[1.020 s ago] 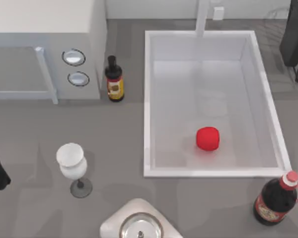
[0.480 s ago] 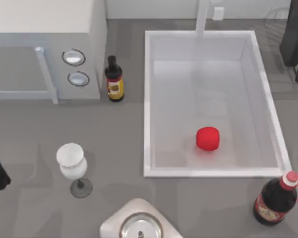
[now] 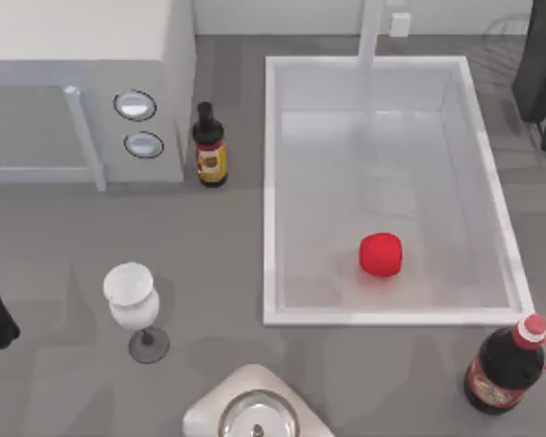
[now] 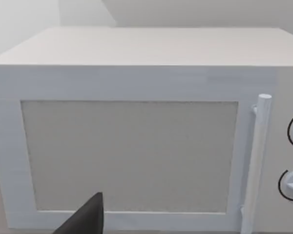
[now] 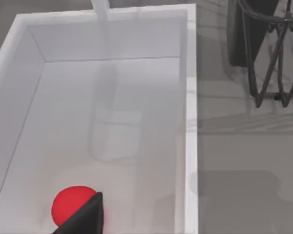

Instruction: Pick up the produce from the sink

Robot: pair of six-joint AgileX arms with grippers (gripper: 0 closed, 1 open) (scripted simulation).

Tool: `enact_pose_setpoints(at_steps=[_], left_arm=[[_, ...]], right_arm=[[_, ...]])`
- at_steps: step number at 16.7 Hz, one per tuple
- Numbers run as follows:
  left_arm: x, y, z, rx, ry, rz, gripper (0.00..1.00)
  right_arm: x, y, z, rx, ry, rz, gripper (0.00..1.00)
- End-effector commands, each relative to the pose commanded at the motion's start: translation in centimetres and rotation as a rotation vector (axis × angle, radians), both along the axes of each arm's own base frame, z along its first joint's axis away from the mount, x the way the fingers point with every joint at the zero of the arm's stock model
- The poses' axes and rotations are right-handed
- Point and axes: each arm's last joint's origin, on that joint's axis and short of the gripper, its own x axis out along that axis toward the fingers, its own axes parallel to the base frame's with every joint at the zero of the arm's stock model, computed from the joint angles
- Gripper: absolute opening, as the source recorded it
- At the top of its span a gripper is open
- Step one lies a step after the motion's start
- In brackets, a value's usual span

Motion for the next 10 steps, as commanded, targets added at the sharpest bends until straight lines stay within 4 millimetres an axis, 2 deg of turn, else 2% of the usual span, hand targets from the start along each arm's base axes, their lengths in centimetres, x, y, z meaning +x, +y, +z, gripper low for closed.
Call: enact_pose_setpoints(at_steps=[3, 5, 7, 10], left_arm=[[0.0, 0.0, 0.0, 0.0, 0.0, 0.0, 1.0], [0.0, 0.0, 0.0, 0.0, 0.0, 0.0, 1.0], [0.0, 0.0, 0.0, 0.0, 0.0, 0.0, 1.0], [0.0, 0.0, 0.0, 0.0, 0.0, 0.0, 1.0]], right_arm=[[4.8, 2.1, 1.8, 0.011, 0.206, 0.023, 1.0], [8.4, 3.9, 2.1, 0.009, 0.345, 0.032, 1.0], [11.9, 6.1, 1.5, -0.002, 0.481, 0.037, 1.0], [16.6, 9.6, -0.7, -0.031, 0.669, 0.034, 1.0]])
